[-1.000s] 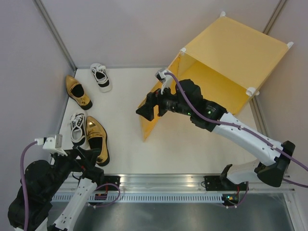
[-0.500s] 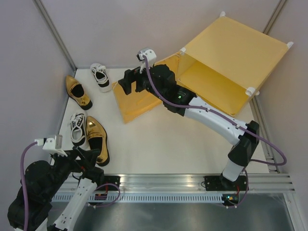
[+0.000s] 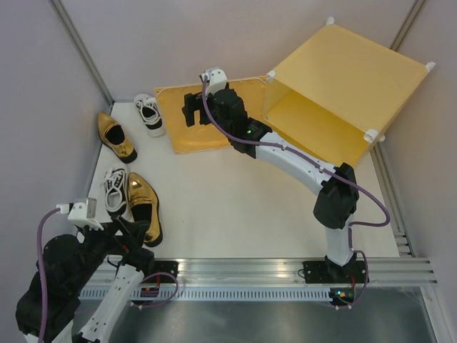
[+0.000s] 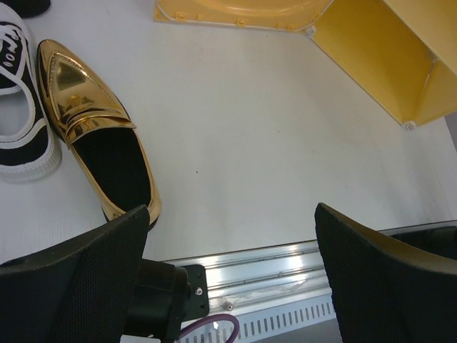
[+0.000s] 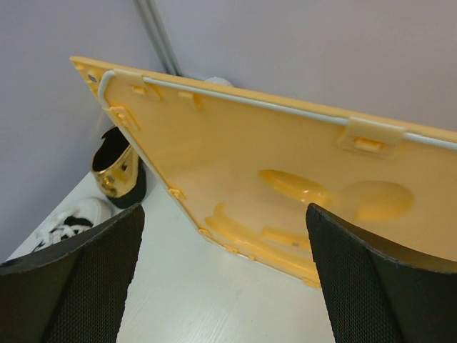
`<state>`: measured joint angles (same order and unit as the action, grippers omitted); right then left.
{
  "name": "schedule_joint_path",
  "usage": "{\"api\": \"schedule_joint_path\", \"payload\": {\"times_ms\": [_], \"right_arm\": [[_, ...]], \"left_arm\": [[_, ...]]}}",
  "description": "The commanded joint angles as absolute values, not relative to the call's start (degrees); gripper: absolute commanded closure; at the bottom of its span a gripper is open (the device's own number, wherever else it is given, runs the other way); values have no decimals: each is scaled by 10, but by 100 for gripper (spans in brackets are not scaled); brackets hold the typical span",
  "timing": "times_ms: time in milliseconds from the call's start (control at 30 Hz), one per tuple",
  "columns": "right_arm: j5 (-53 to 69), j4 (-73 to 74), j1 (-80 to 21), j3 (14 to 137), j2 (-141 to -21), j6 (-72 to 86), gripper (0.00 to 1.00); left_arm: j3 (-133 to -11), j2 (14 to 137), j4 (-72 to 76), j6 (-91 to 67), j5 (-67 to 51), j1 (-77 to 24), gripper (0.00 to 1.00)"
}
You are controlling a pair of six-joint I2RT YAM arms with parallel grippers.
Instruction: Place and organize the shoes in the shoe cabinet
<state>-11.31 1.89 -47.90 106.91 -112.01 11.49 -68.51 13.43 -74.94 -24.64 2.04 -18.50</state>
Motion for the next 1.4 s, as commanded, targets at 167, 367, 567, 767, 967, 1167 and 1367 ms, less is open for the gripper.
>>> {"api": "schedule_joint_path", "payload": {"times_ms": [167, 367, 567, 767, 967, 1167, 1367], "right_arm": [[-279, -2, -446, 1115, -1121, 122, 2], [-310, -2, -421, 1146, -1149, 121, 2], [-343, 13, -414, 1161, -1157, 112, 2], [-410, 43, -414, 1176, -1166, 117, 2], [-443, 84, -412, 1210, -1186, 122, 2], [-404, 105, -412, 1207, -1180, 121, 2], [-320, 97, -412, 1157, -1136, 130, 2]], "left_arm": [[-665, 143, -743, -238, 24, -187, 0], [-665, 145, -743, -238, 24, -187, 0], [-664, 147, -742, -235, 27, -187, 0], [-659, 150, -740, -235, 23, -187, 0], [-660, 149, -740, -233, 24, -187, 0], [-657, 147, -740, -236, 21, -186, 0], [-657, 148, -738, -241, 20, -187, 0]]}}
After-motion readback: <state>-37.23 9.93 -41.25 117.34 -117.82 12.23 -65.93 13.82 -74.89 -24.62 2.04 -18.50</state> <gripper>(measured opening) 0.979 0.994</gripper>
